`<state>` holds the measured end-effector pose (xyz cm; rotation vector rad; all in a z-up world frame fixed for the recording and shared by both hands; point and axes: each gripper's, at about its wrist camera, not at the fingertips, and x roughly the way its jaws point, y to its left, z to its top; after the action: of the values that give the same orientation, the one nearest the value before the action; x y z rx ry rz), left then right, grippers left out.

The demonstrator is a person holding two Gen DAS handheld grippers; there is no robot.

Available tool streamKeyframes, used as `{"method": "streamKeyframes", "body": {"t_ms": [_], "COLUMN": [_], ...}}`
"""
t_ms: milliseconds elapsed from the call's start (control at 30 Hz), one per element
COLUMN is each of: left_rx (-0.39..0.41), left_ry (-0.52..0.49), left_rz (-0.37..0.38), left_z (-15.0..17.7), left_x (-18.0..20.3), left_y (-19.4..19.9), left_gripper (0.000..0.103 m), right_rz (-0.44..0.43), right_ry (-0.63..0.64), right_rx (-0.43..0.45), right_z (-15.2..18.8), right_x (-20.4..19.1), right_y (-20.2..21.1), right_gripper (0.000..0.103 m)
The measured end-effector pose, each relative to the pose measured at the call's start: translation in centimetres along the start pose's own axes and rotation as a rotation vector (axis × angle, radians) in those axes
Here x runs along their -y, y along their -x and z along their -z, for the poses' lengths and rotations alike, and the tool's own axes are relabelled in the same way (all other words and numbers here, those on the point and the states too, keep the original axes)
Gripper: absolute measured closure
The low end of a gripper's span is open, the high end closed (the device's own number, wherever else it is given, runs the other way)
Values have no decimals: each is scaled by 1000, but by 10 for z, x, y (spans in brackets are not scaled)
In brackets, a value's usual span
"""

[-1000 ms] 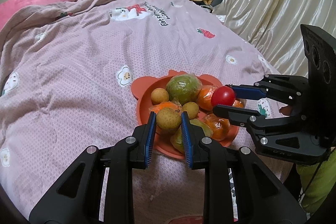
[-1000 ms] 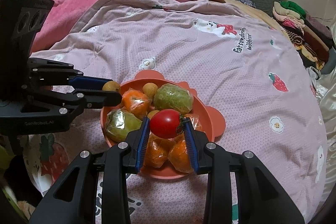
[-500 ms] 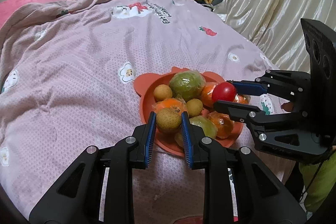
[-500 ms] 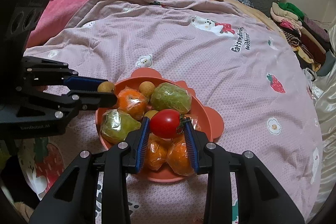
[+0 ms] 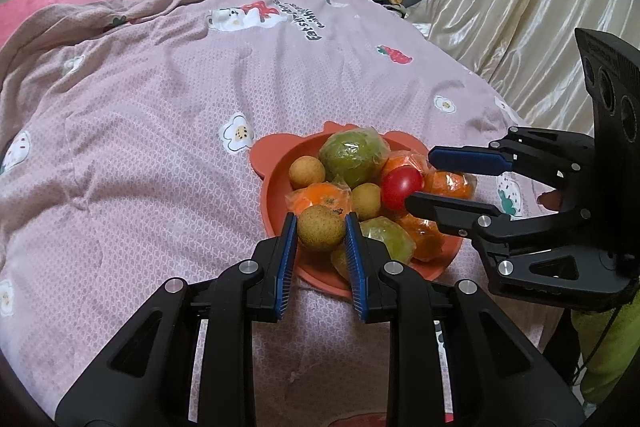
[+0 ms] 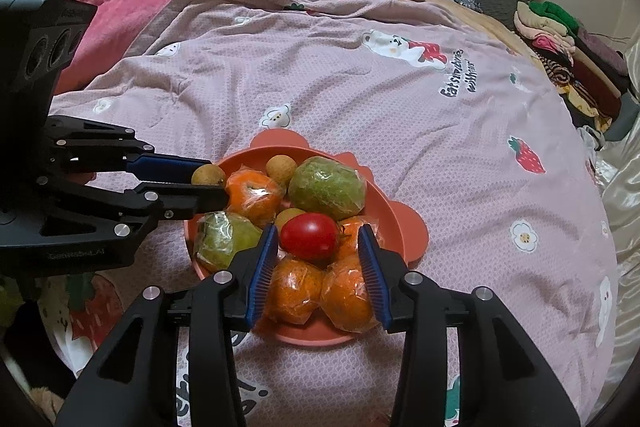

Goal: Organize fruits

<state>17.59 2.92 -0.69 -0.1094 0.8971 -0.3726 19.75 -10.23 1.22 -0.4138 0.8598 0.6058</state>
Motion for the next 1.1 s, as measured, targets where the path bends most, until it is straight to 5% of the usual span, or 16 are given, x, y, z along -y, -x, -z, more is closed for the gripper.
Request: {"method": "streamKeyframes", "body": {"t_ms": [1100], "left_rx": [24], "left_ry": [0], "left_rz": [4], "left_z": [0], "left_x": [3], "left_y": [11], "left_gripper": [78], "right_rz": [30], "right_ry": [-75], "right_rx": [48], "right_z": [9], "right_x": [7], "right_y": [31], "right_gripper": [35]}}
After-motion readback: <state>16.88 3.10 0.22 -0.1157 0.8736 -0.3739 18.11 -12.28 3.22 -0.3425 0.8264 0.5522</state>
